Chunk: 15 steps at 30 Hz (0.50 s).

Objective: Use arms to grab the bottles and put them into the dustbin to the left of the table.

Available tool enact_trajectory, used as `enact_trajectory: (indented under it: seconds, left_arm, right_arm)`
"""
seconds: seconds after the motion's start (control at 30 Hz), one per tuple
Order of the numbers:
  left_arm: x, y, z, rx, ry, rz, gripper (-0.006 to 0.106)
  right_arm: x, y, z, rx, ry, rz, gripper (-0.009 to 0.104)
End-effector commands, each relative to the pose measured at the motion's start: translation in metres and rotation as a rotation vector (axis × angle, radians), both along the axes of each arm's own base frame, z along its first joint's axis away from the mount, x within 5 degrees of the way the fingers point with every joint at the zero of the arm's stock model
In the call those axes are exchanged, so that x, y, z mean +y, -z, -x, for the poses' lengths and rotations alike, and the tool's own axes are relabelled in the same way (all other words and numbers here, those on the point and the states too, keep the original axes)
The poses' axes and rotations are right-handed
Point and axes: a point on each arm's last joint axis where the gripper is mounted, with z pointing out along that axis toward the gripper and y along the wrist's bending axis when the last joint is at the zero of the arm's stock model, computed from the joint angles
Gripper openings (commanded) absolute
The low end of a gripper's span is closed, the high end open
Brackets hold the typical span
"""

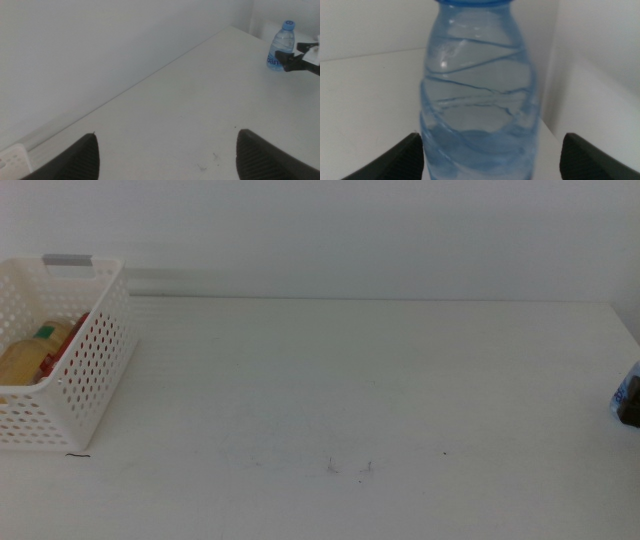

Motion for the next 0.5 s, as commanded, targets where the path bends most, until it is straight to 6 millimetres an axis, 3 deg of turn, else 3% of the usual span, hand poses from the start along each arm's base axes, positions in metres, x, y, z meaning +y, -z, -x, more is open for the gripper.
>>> enact_trajectory:
  seconds: [0.0,0.27,0.33,0.37,0.4,0.43,0.47]
  left_arm:
    - [0.000,-0.001,0.000,-0.008,-0.003,0.013,0.094]
    - [0.000,-0.001,0.000,-0.009,-0.002,0.011,0.094]
    - [0.000,-0.001,0.000,-0.009,-0.002,0.011,0.094]
    - [0.000,-0.001,0.000,-0.008,-0.003,0.012,0.094]
    - [0.000,-0.001,0.000,-0.008,-0.003,0.012,0.094]
    - [0.000,-0.001,0.000,-0.008,-0.003,0.012,0.094]
    - [0.000,-0.001,0.000,-0.008,-0.003,0.012,0.094]
  right_arm:
    - [-0.002,0.003,-0.012,-0.015,-0.020,0.016,0.093]
    - [-0.005,0.021,-0.043,-0.020,-0.050,0.019,0.093]
    - [-0.005,0.023,-0.045,-0.017,-0.052,0.018,0.084]
    - [-0.003,0.023,-0.046,-0.017,-0.054,0.019,0.073]
    - [-0.001,0.024,-0.046,-0.012,-0.054,0.015,0.054]
    - [0.003,0.024,-0.047,-0.005,-0.062,0.012,0.035]
    - [0.010,0.022,-0.048,0.002,-0.073,0.006,0.008]
